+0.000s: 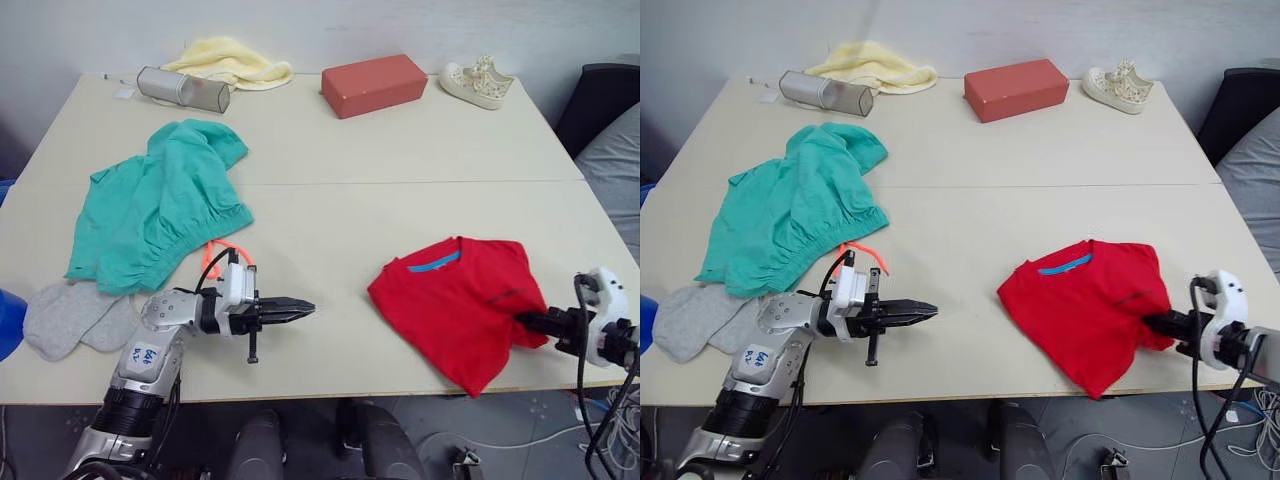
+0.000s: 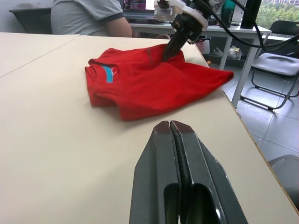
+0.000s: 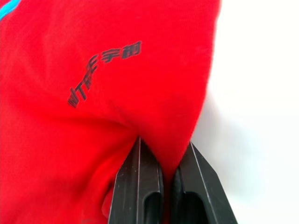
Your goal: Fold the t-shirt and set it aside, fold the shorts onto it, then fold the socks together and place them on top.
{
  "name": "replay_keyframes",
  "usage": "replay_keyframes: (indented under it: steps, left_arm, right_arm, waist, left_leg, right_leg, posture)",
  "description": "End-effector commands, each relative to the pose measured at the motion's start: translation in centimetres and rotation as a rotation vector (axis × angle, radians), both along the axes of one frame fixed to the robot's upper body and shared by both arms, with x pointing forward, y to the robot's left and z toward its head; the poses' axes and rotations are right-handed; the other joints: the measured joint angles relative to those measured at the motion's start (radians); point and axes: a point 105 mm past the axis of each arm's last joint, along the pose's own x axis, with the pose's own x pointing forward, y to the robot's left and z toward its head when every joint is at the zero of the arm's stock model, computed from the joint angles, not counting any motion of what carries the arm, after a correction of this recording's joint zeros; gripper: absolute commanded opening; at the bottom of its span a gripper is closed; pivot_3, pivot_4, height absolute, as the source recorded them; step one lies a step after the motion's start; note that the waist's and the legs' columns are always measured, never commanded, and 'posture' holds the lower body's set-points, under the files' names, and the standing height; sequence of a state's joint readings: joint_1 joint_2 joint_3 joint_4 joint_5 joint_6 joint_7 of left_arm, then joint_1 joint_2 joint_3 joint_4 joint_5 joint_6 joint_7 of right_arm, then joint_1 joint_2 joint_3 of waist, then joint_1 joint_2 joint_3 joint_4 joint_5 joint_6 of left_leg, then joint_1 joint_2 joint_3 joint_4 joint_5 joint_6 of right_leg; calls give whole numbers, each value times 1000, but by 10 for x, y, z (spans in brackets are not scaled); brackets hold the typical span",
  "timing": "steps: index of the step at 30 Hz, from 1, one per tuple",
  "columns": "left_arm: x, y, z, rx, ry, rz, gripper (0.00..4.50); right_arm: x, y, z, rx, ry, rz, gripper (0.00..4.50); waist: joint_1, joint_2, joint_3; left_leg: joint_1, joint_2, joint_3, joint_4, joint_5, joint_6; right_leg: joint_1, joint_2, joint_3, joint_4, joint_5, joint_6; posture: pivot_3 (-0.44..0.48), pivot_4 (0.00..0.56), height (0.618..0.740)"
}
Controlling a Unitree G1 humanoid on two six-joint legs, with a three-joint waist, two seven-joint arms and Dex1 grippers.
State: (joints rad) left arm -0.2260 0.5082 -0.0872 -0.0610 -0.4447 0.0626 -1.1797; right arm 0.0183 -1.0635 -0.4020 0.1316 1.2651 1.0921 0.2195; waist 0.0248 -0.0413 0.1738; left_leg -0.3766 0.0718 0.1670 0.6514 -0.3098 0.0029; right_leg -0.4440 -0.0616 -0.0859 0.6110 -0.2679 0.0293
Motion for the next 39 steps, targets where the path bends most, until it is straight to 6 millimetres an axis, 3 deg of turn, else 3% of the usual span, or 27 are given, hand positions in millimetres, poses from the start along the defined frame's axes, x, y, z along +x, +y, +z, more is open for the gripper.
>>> replay_keyframes:
  steps: [1,10,15,18,22,25,29,36,37,39]
  left_arm:
    - [0,-1,4,-6,-31,-10,0]
    - [-1,3,4,2,-41,-9,0]
    - [0,4,5,9,-48,-10,0]
    - [1,5,5,12,-50,-7,0]
    - [-1,7,4,13,-45,1,0]
    - [-4,6,2,10,-37,3,0]
    - [-6,5,1,4,-26,4,0]
    - [-8,4,-1,2,-12,1,0]
    - [-9,3,-1,0,-9,-1,0]
    - [-9,3,-2,-2,-6,-2,0]
  right_arm:
    - [3,-35,12,-91,-42,-110,43]
    - [3,-97,10,-155,-114,-405,43]
    - [-3,-113,6,-171,-120,-512,43]
    - [-6,-108,-1,-116,-96,-532,43]
    - [-9,-80,-3,-27,-65,-431,43]
    - [-20,-70,-3,-1,-17,-360,43]
    - [-34,-77,1,-92,1,-292,43]
    - [-35,-81,9,-219,-67,-118,43]
    - [-34,-78,10,-212,-83,-90,566]
    - [-33,-74,12,-203,-101,-54,1117]
  waist:
    - [-1,1,0]
    - [-4,7,0]
    - [-4,9,0]
    - [-5,10,-1]
    - [-8,10,-1]
    - [-13,10,-1]
    - [-22,10,-1]
    - [-28,11,-1]
    - [-29,11,-1]
    - [-29,12,-1]
  left_leg:
    - [0,0,0,0,0,0]
    - [1,0,3,0,2,-4]
    - [3,0,5,0,3,-5]
    - [3,0,6,0,3,-5]
    - [4,0,6,-1,3,-5]
    - [4,0,6,-1,3,-5]
    - [4,0,6,-2,1,-2]
    - [4,-1,6,-2,1,0]
    - [5,-1,7,-2,1,0]
    - [5,-1,7,-2,2,0]
  right_leg:
    - [0,0,0,0,0,0]
    - [0,0,2,0,0,1]
    - [0,1,5,1,1,1]
    - [0,1,6,1,1,2]
    - [0,1,8,1,1,2]
    - [0,1,8,1,1,2]
    - [0,1,8,1,1,2]
    - [0,1,8,1,1,3]
    - [0,1,9,1,1,3]
    - [0,1,9,1,1,3]
  posture:
    - [0,150,740]
    - [0,150,740]
    - [0,150,740]
    - [0,150,740]
    - [0,150,740]
    - [0,150,740]
    - [0,150,740]
    - [0,150,740]
    - [0,150,740]
    - [0,150,740]
